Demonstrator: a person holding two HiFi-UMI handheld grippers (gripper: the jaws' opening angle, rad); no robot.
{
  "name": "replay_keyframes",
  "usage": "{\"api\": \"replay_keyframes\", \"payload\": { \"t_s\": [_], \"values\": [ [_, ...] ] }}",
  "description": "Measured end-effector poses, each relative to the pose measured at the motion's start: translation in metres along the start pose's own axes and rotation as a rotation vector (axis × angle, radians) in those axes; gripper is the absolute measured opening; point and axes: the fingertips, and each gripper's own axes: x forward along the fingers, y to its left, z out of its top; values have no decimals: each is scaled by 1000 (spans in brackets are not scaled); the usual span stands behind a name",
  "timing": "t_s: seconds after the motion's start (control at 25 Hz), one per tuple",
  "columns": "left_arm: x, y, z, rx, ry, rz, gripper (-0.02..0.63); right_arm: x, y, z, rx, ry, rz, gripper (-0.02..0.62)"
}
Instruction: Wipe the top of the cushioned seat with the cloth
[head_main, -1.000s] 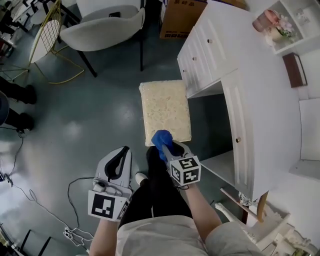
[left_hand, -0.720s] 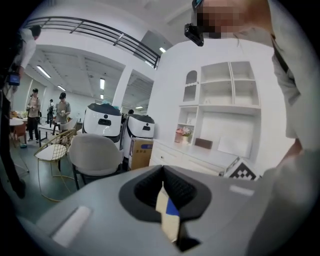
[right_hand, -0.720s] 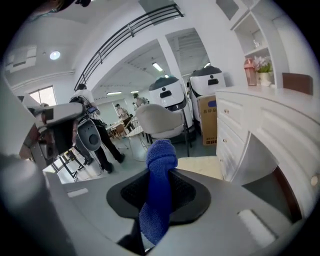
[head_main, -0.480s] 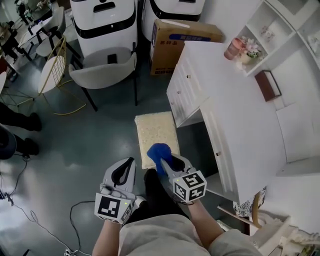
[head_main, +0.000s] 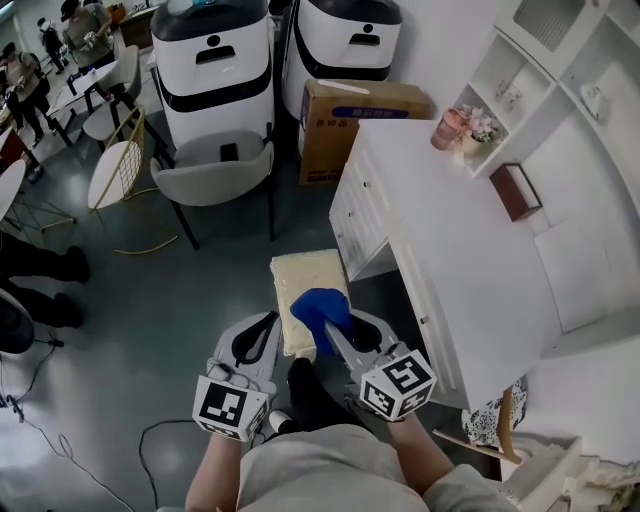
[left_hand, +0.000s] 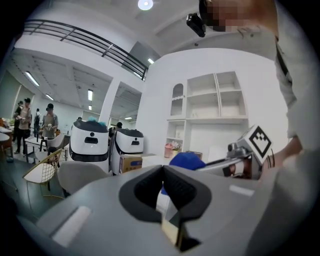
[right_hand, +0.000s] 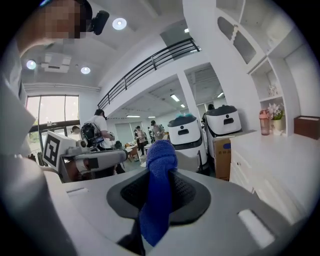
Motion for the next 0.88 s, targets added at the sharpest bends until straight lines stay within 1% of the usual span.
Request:
{"api": "replay_keyframes", "payload": {
  "t_s": [0.12,0.24,0.36,0.48,0.64,0.88],
  "values": [
    [-6,-3,14,17,-26,5,-12,-9,13,22,-21,-51,16,91],
    [-14,-5,19,1,-26,14,-12,-16,22,35,-42,-87,20,92],
    [-22,-8,23,-2,-30,15,-12,-21,29,40,-45,-116,12,94],
    [-28,-10,27,29,-53,15,-11,-25,34,44,-52,-139,8,94],
    [-33,-16,29,20,-43,11,-12,-31,37,48,-71,-153,0,94],
    [-36,-17,32,41,-62,8,-11,-35,44,55,-80,-173,4,94]
  ]
}}
